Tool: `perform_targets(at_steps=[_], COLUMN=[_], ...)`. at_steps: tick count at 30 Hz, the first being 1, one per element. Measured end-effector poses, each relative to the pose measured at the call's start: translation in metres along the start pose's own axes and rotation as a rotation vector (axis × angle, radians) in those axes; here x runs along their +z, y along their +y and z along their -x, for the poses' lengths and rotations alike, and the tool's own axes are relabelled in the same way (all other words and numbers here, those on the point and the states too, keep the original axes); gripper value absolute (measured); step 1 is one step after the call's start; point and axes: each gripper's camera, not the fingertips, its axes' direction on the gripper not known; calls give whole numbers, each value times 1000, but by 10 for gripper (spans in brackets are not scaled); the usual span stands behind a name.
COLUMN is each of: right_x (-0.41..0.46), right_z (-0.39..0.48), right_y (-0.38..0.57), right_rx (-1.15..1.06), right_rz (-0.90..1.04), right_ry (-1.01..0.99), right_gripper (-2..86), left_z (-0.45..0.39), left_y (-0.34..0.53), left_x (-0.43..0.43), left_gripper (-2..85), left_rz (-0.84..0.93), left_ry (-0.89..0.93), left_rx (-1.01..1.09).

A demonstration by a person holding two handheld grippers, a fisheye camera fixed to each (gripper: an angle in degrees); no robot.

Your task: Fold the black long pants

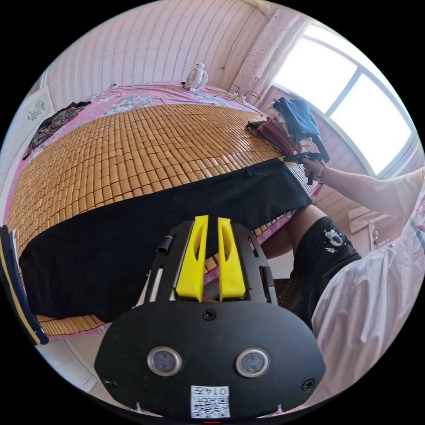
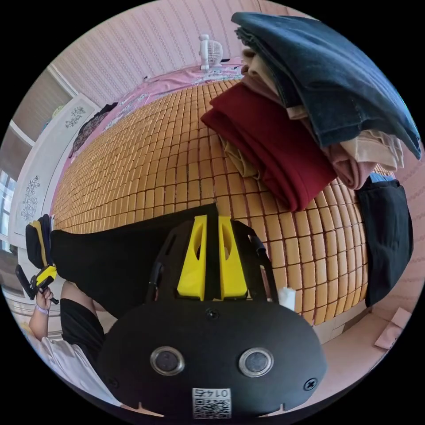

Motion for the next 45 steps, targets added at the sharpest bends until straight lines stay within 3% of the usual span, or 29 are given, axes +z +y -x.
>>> perform_targets(at_steps=[3, 7, 12, 14, 17, 21, 26, 28, 30, 36, 38, 41, 45], right_x=[-21, -45, -25, -40, -63, -58, -30, -27, -32, -111, -132, -118, -120], right_z=[-10, -12, -30, -49, -64, -73, -64, -49, -33, 30, 46, 58, 111], right_y=[4, 4, 6, 41, 108, 171, 178, 169, 161, 133, 121, 110, 97], right_rx=[-29, -78, 18, 88, 151, 211, 267, 235, 216, 74, 64, 167, 135], right_rz=[-45, -93, 11, -13, -61, 18, 136, 157, 171, -35, -82, 6, 37], right_ry=[-42, -59, 25, -108, -158, -215, -380, -391, -355, -282, -163, 4, 105], right_gripper=[-2, -3, 56, 78, 109, 136, 110, 74, 57, 30, 34, 50, 57], left_z=[-22, -26, -25, -30, -37, -50, -69, -73, -72, -80, -94, -115, -124], left_y=[-22, -42, -58, -60, -56, -56, -66, -66, -68, -73, -75, -74, -68], left_x=[1, -16, -28, -34, -43, -44, -28, -30, -34, -46, -49, -56, -72], left_gripper=[42, 29, 36, 45, 49, 51, 46, 26, 10, -9, -9, -10, -9], left_rz=[48, 38, 66, 89, 87, 118, 249, 226, 231, 226, 190, 162, 133], left_ry=[-83, -50, -57, -50, -49, -70, -264, -229, -207, -129, -64, -13, -40], left_rx=[69, 58, 16, 19, 7, 0, 10, 5, -29, -85, -73, -13, 13])
